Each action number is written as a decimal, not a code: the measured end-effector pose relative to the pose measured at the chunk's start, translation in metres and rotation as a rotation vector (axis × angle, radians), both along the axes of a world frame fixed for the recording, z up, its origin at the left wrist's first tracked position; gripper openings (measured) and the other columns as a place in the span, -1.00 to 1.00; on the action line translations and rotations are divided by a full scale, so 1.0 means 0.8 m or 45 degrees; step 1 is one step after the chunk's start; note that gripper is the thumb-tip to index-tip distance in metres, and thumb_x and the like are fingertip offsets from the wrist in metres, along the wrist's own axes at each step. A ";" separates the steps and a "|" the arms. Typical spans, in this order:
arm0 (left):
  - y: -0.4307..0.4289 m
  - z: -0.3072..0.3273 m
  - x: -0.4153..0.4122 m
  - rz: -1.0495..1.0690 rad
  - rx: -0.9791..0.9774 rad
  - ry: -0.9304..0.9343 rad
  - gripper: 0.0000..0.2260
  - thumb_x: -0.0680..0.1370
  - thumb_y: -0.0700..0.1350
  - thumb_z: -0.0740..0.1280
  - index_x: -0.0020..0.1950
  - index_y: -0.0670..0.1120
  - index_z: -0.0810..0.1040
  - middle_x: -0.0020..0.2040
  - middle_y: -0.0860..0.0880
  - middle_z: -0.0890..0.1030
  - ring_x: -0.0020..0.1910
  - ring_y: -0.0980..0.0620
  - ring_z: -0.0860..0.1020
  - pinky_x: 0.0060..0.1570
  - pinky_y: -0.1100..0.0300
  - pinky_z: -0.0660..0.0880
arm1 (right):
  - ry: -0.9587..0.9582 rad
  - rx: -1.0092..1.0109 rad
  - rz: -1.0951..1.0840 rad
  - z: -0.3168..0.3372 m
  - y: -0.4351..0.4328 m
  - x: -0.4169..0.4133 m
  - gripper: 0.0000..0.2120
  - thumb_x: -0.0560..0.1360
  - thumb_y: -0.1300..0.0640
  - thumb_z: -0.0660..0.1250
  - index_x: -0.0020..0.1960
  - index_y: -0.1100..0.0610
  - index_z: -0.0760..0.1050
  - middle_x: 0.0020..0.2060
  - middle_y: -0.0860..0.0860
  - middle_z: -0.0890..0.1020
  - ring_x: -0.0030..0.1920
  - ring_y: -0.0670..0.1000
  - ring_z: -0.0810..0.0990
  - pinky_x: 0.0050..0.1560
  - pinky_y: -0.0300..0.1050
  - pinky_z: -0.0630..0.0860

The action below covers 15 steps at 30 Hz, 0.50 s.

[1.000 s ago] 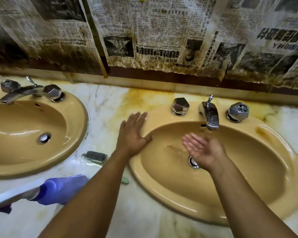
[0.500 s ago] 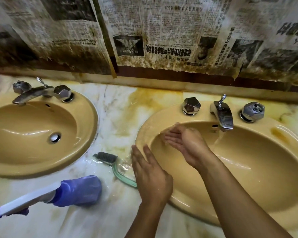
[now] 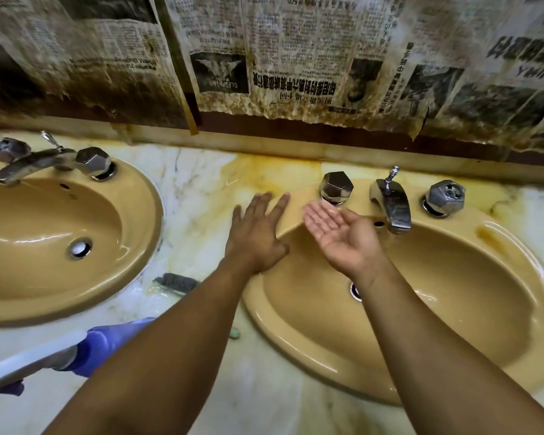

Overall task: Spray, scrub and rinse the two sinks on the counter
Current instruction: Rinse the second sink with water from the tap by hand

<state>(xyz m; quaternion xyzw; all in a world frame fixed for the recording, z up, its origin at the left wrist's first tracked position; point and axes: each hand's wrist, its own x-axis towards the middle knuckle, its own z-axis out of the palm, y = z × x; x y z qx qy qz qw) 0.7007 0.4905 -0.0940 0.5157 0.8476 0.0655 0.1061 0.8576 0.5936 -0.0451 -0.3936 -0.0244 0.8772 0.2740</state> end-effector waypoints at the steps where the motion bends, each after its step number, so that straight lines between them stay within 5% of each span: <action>1: -0.004 0.000 0.001 0.008 0.037 -0.015 -0.08 0.49 0.26 0.37 0.69 0.19 -0.13 0.70 -0.02 0.03 0.67 -0.03 -0.02 0.61 -0.13 -0.04 | 0.016 0.016 0.038 0.007 -0.007 -0.011 -0.60 0.74 0.11 0.05 0.25 0.41 0.50 0.16 0.35 0.63 0.26 0.28 0.57 0.47 0.17 0.40; 4: -0.026 0.001 0.015 0.080 0.115 -0.034 -0.15 0.56 0.19 0.34 0.71 0.08 -0.08 0.69 -0.05 0.05 0.66 -0.04 0.03 0.61 -0.01 0.02 | -0.126 -0.042 -0.040 0.003 -0.012 0.005 -0.56 0.76 0.04 0.03 0.17 0.40 0.48 0.15 0.33 0.60 0.26 0.26 0.57 0.45 0.13 0.43; 10: -0.075 -0.017 0.064 0.285 0.315 -0.061 -0.34 0.61 -0.09 0.26 0.69 -0.10 0.12 0.69 -0.18 0.06 0.63 -0.22 0.15 0.57 -0.09 0.15 | -0.206 -0.189 -0.479 -0.027 0.024 0.085 -0.66 0.73 0.13 0.08 0.29 0.26 0.55 0.06 0.20 0.71 0.02 0.15 0.73 0.04 0.01 0.65; 12: -0.083 -0.020 0.075 0.348 0.314 -0.099 -0.34 0.58 -0.14 0.23 0.68 -0.11 0.14 0.69 -0.18 0.01 0.64 -0.23 0.10 0.59 -0.11 0.15 | -0.210 -0.087 -0.328 -0.018 0.020 0.072 -0.71 0.70 0.17 0.15 0.19 0.26 0.61 0.10 0.17 0.73 -0.06 0.14 0.77 -0.09 -0.01 0.66; 15: -0.106 -0.014 0.107 0.473 0.258 -0.224 -0.30 0.54 -0.15 0.21 0.68 -0.13 0.10 0.69 -0.20 -0.08 0.66 -0.24 0.01 0.62 -0.07 0.07 | -0.285 0.154 0.258 0.011 -0.017 0.037 -0.70 0.68 0.17 0.18 0.19 0.32 0.60 0.03 0.23 0.73 -0.06 0.17 0.77 -0.09 -0.01 0.72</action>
